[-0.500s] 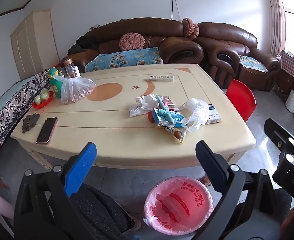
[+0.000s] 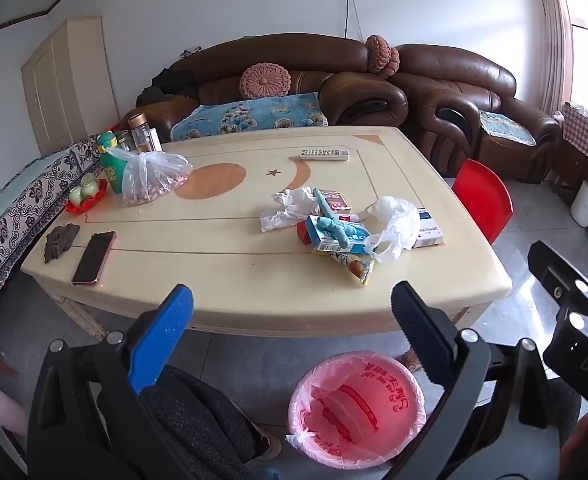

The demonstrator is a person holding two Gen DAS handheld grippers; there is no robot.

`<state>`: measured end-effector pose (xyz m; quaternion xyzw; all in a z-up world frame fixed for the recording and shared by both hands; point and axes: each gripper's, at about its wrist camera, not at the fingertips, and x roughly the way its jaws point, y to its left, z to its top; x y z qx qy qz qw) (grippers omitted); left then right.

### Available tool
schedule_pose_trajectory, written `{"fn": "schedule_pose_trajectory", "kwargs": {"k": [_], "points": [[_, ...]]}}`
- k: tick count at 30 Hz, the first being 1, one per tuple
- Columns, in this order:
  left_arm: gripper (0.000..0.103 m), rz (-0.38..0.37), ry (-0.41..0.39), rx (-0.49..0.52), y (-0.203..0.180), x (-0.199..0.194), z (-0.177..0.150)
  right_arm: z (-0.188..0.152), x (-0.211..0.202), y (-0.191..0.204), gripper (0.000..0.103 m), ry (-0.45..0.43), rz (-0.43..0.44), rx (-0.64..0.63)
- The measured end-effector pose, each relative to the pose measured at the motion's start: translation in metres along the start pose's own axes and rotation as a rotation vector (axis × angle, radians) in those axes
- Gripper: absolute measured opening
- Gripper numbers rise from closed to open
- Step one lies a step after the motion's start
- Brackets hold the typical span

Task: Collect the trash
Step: 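Move both tools toward the cluttered items on the table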

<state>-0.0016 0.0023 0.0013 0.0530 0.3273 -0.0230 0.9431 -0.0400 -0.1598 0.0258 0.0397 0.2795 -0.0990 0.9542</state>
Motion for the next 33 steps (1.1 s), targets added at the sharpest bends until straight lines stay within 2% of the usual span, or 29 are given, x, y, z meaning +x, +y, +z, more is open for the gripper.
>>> {"fn": "schedule_pose_trajectory", "kwargs": {"k": [13, 33], "points": [[0.097, -0.010, 0.020, -0.005, 0.004, 0.005, 0.002, 0.000, 0.002, 0.000, 0.096, 0.003, -0.001, -0.002], [0.097, -0.012, 0.081, -0.015, 0.008, 0.034, 0.005, 0.000, 0.035, 0.005, 0.097, 0.053, -0.005, -0.018]]}}
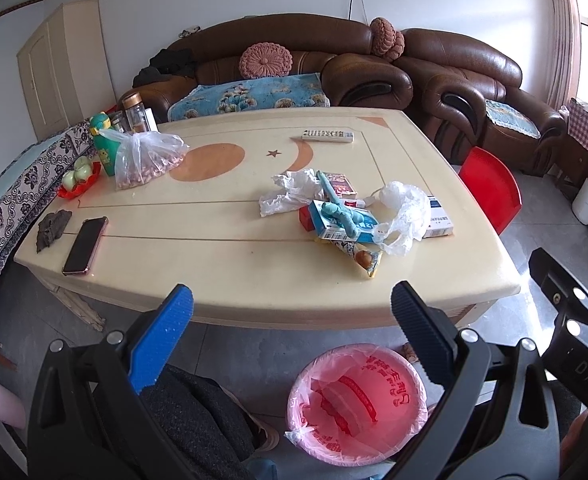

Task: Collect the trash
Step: 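Move both tools toward the cluttered items on the table, then grasp the teal toy sword with the left tool while the right tool grasps the clear plastic bag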

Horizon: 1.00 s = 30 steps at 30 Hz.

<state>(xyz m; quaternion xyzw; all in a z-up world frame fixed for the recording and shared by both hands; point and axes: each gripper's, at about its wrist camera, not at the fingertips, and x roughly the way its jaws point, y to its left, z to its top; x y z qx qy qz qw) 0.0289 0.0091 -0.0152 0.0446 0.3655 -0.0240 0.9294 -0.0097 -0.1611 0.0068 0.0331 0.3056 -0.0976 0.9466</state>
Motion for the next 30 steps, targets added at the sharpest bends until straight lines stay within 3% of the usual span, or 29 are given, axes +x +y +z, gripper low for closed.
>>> {"fn": "schedule_pose_trajectory", "kwargs": {"k": [15, 23, 30], "points": [[0.097, -0.028, 0.096, 0.019, 0.007, 0.044, 0.012, 0.008, 0.046, -0.010, 0.096, 0.039, -0.009, -0.011], [0.097, -0.063, 0.159, 0.010, 0.018, 0.078, 0.030, 0.014, 0.097, -0.028, 0.096, 0.124, 0.069, 0.030], [0.097, -0.097, 0.200, -0.007, 0.016, 0.108, 0.057, 0.016, 0.141, -0.021, 0.096, 0.188, 0.101, -0.030]]}}
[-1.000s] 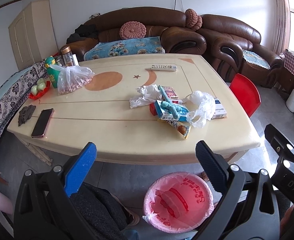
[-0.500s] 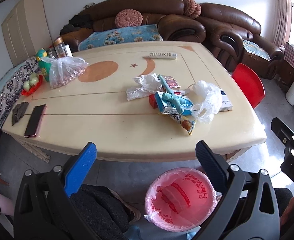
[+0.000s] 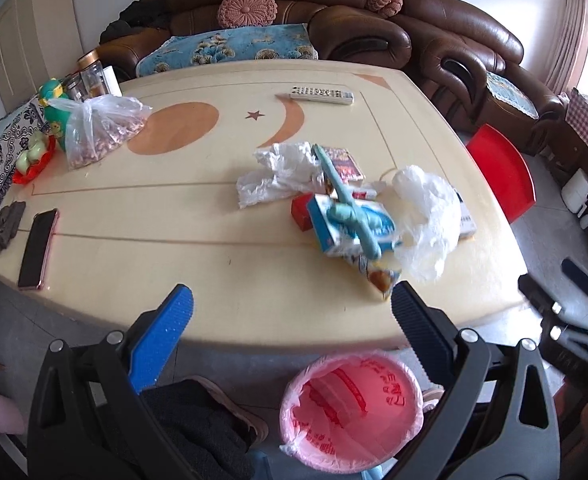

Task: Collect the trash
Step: 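Grasp the teal toy sword with the left tool while the right tool grasps the clear plastic bag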

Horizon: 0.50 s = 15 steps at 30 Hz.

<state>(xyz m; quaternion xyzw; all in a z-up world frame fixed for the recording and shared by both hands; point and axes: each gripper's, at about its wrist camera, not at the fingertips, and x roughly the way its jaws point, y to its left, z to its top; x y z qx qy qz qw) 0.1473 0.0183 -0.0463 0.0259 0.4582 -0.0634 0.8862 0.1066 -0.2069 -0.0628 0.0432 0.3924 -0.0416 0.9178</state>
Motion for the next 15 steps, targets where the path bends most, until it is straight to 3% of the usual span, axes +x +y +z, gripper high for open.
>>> {"fn": "schedule_pose_trajectory", "kwargs": {"k": [6, 15], "points": [[0.097, -0.024, 0.033, 0.027, -0.016, 0.023, 0.042, 0.020, 0.029, -0.005, 0.094, 0.036, 0.130, 0.026], [0.097, -0.023, 0.097, 0.069, -0.041, 0.055, 0.096, 0.053, 0.063, -0.005, 0.094, 0.076, 0.188, 0.022]]}}
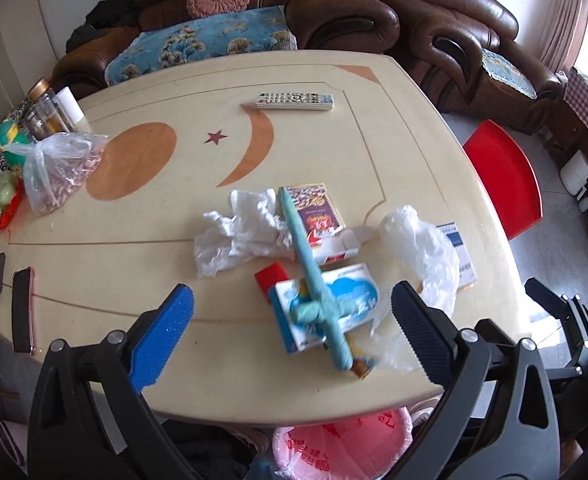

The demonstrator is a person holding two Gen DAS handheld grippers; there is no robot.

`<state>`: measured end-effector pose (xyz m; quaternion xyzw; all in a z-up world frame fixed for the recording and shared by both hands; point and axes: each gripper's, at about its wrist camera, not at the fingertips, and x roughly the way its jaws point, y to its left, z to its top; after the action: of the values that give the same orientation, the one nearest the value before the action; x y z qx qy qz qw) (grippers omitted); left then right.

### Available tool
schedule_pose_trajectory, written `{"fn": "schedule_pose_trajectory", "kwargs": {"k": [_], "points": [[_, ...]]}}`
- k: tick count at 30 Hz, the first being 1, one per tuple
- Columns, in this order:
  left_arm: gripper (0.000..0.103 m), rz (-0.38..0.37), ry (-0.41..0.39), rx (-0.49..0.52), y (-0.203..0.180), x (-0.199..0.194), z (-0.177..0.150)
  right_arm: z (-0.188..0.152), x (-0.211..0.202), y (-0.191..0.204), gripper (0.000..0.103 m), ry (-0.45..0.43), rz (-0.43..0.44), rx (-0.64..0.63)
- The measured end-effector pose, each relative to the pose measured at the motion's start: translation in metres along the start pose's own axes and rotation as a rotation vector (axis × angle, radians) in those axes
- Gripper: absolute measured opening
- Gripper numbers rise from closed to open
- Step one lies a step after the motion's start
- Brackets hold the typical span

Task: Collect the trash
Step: 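Grasp the teal toy sword with the left tool while the right tool grasps the clear plastic bag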

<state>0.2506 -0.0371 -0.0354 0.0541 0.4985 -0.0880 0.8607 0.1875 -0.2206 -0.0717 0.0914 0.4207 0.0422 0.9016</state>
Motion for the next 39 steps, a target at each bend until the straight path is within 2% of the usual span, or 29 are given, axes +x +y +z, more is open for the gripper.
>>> {"fn": "schedule_pose_trajectory", "kwargs": {"k": [3, 6, 10, 12, 21, 25, 29, 34, 37, 39], "points": [[0.097, 0.007, 0.005, 0.010, -0.004, 0.002, 0.013, 0.007, 0.002, 0.000, 0.094, -0.007, 0.010, -0.019], [0.097, -0.011, 0.038, 0.013, -0.005, 0.010, 0.022, 0.014, 0.012, 0.000, 0.094, 0.019, 0.060, -0.015], [0.096, -0.056, 0.119, 0.019, -0.010, 0.029, 0.032, 0.022, 0.037, -0.006, 0.094, 0.108, 0.150, 0.026], [0.090, -0.079, 0.166, 0.017, -0.012, 0.042, 0.035, 0.024, 0.047, -0.011, 0.094, 0.134, 0.180, 0.046], [0.083, -0.126, 0.283, 0.000, -0.015, 0.085, 0.040, 0.031, 0.084, -0.017, 0.092, 0.255, 0.239, 0.044], [0.077, -0.128, 0.323, 0.005, -0.019, 0.102, 0.040, 0.035, 0.094, -0.019, 0.086, 0.290, 0.301, 0.060], [0.070, -0.156, 0.360, -0.009, -0.020, 0.114, 0.040, 0.037, 0.101, -0.016, 0.084, 0.314, 0.322, 0.064], [0.069, -0.154, 0.388, -0.023, -0.021, 0.130, 0.042, 0.036, 0.109, -0.017, 0.080, 0.332, 0.332, 0.070], [0.066, -0.148, 0.398, -0.037, -0.020, 0.138, 0.043, 0.035, 0.114, -0.019, 0.069, 0.346, 0.347, 0.082], [0.065, -0.155, 0.403, -0.044, -0.020, 0.140, 0.042, 0.035, 0.118, -0.020, 0.067, 0.355, 0.359, 0.094]]}}
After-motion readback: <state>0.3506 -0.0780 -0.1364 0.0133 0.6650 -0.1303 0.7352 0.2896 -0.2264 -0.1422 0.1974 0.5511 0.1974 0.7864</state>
